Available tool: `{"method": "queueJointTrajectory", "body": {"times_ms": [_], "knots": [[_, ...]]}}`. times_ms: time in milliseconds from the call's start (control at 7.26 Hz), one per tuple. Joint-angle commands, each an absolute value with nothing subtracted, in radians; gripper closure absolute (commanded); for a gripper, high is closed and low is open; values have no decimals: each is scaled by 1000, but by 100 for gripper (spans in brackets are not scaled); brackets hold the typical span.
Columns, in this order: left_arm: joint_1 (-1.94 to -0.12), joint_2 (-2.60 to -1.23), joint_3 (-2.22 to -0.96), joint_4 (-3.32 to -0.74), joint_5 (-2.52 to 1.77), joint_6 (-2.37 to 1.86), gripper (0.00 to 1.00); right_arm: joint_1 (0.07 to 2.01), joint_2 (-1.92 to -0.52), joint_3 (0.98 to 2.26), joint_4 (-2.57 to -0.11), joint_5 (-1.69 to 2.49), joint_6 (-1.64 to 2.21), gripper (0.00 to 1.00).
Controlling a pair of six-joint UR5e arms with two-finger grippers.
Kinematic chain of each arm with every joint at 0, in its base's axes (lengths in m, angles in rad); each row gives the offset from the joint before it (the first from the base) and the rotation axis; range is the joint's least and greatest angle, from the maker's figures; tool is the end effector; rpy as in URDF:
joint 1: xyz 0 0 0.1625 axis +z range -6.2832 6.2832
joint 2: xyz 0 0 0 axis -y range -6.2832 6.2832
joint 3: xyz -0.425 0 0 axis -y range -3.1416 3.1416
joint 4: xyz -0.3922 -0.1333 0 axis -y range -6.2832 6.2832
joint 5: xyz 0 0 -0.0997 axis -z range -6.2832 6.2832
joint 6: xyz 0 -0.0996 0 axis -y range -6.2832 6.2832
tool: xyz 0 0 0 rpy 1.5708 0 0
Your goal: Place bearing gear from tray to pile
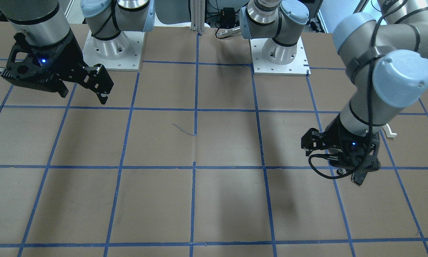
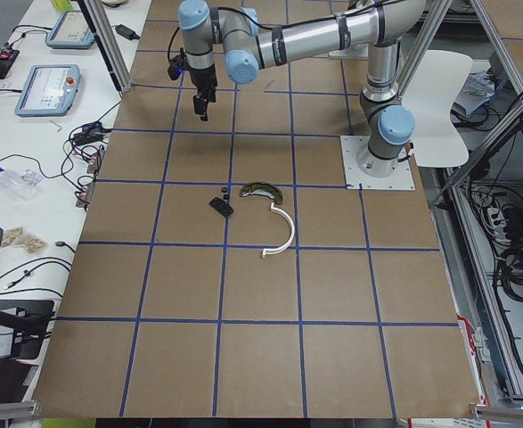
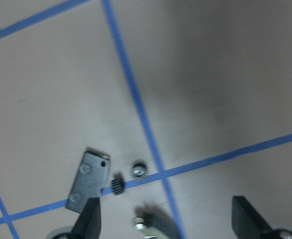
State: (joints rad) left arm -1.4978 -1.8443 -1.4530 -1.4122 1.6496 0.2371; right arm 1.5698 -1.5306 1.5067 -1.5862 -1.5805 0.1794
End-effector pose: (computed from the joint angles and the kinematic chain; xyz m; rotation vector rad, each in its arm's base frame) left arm -0.0812 -0.6098 0.4119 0.2509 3.0530 0.0143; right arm 0.1318 -0.5128 0.5009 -0.2827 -3.1220 0.0627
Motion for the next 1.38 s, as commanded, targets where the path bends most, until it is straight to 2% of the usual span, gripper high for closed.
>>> {"method": "queueJointTrajectory", "body": {"times_ms": [0,413,689,1240], "knots": [[-1612,-1781,-1376,-1584,1651,83,0,1569,-1531,1508,-1586,-1583,181,0],[-1611,-1657,-1425,-1616,1646,84,0,1569,-1531,1503,-1586,-1580,179,0],[-1560,-1568,-1581,-1480,1641,67,0,1571,-1528,1505,-1589,-1578,175,0],[-1508,-1536,-1577,-1509,1542,61,0,1569,-1499,1505,-1647,-1594,169,0]]}}
